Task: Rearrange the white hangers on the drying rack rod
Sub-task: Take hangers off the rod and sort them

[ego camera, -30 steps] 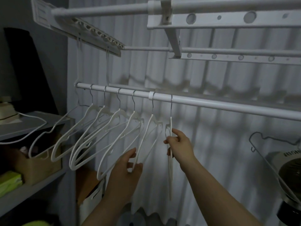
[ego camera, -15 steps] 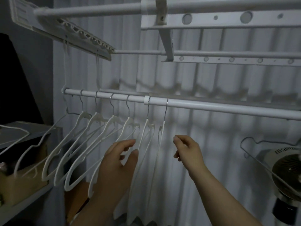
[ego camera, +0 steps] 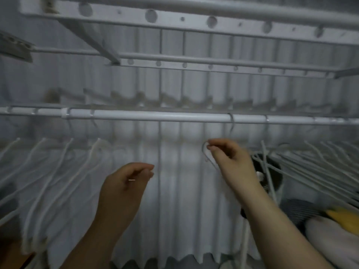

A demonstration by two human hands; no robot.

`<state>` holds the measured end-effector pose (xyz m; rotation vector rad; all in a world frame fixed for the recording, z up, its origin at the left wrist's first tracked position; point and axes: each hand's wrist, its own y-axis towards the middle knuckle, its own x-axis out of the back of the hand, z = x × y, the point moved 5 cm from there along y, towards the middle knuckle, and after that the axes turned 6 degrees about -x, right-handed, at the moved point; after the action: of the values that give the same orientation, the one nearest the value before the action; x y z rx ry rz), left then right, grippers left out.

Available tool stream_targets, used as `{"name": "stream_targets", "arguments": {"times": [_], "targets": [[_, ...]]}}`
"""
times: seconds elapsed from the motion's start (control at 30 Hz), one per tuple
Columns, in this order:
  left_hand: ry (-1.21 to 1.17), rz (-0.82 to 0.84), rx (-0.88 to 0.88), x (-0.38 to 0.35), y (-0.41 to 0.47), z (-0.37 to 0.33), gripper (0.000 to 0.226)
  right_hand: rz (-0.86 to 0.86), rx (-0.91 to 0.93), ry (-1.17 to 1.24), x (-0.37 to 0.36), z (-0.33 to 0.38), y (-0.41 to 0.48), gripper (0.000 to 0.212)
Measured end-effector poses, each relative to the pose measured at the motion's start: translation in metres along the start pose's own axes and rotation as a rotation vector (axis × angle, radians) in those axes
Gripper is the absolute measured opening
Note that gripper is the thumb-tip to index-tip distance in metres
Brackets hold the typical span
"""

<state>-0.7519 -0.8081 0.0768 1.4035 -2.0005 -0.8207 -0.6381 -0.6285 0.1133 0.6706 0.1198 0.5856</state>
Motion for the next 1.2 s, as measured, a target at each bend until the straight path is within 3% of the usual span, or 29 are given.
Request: {"name": "stream_targets", "arguments": {"times": [0.13, 0.23, 0.3, 0.43, 0.5, 0.6, 0.7, 0.87, 1.2], "targets": [[-0.09, 0.084, 0.16, -0.082, -0.018, 0.004, 0.036, -0.094, -0.016, -0.091, 0.088, -0.009, 0.012, 0.029], [-0.192, 0.174, 0.329, -0.14, -0.032, 0.009, 0.021, -0.141, -0.138, -0.121, 0.133, -0.032, 0.026, 0.015], [-0.267, 0.22, 0.428, -0.174, -0.042, 0.006, 0.012, -0.138, -0.248, -0.146, 0.149, -0.053, 0.034, 0.017], [-0.331, 0.265, 0.518, -0.221, -0.055, -0.005, 0.042, 0.013, -0.395, -0.188, 0.143, -0.087, 0.042, 0.027], [-0.29, 0.287, 0.505, -0.233, -0.058, -0.008, 0.056, 0.081, -0.436, -0.175, 0.133, -0.094, 0.044, 0.044], [-0.25, 0.299, 0.482, -0.237, -0.06, -0.007, 0.052, 0.101, -0.476, -0.087, 0.125, -0.101, 0.049, 0.066], [-0.27, 0.258, 0.53, -0.23, -0.06, -0.002, 0.043, 0.122, -0.507, -0.055, 0.119, -0.107, 0.053, 0.072], [-0.314, 0.181, 0.542, -0.208, -0.055, 0.002, 0.028, 0.158, -0.515, -0.061, 0.096, -0.11, 0.052, 0.063], [-0.311, 0.026, 0.563, -0.106, -0.043, 0.032, 0.026, 0.179, -0.45, 0.012, 0.003, -0.101, 0.032, 0.049]]}}
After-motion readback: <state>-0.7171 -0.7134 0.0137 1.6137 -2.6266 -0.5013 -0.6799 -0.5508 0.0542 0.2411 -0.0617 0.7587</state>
